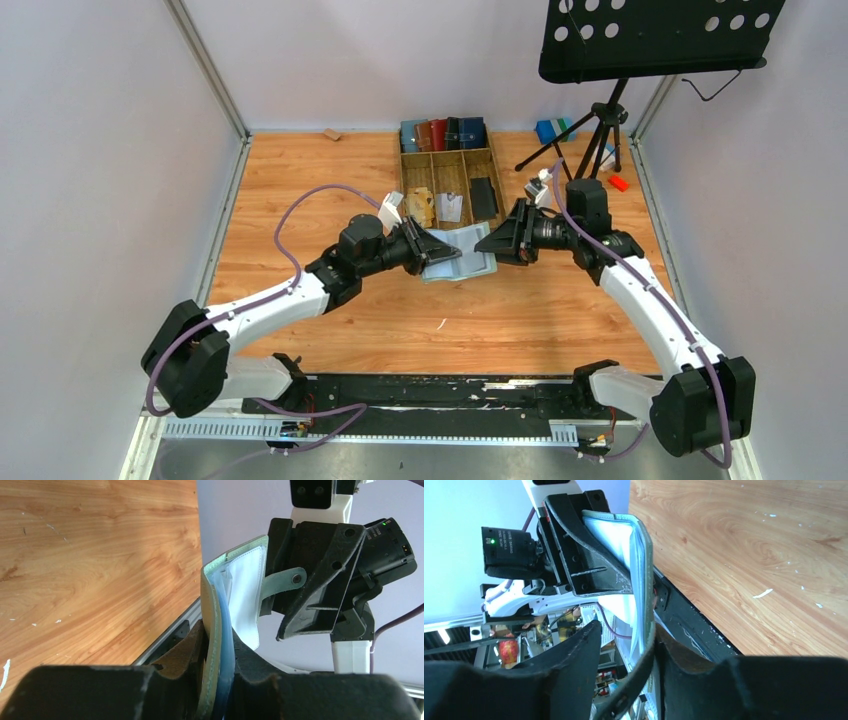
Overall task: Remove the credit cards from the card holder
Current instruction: Remove the credit card from the card holder.
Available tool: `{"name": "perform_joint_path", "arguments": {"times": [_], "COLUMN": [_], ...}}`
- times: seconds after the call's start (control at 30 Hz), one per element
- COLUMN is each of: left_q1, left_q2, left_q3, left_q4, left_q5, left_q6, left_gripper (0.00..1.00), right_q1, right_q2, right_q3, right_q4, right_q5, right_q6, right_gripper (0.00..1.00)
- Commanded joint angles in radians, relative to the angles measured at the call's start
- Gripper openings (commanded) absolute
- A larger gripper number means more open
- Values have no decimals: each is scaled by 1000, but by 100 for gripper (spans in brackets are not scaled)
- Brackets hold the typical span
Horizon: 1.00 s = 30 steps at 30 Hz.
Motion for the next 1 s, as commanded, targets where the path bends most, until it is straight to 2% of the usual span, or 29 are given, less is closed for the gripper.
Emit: {"name": "perform_joint_path", "arguments": {"times": [0.0,0.07,0.2,0.3,0.53,0.97], "left_q1": [-2,-2,1,3,9,7], "left_q2": [-39,-37,-36,-36,-31,35], "left_q3": [-6,-5,-9,-23,-39,6], "left_q4": [1,8,15,44,84,203], "left_q5": [-20,-15,-8,-4,10,87], "left_q6": [22,21,15,-3,-26,-63], "left_gripper": [20,20,19,19,18,19], "right_q1": [-11,-15,-34,-35,-42,11], "right_q2": [-28,-28,-34,-32,-38,3], "right_q3": [74,73,70,65,51,39], "right_q4": [-105,-110,-127,-125,-100,-101], "right_q5": [62,70,84,79,61,53], "right_q6": [-108,-109,-122,-128,-121,-164], "right_gripper": [38,33,31,22,9,12]}}
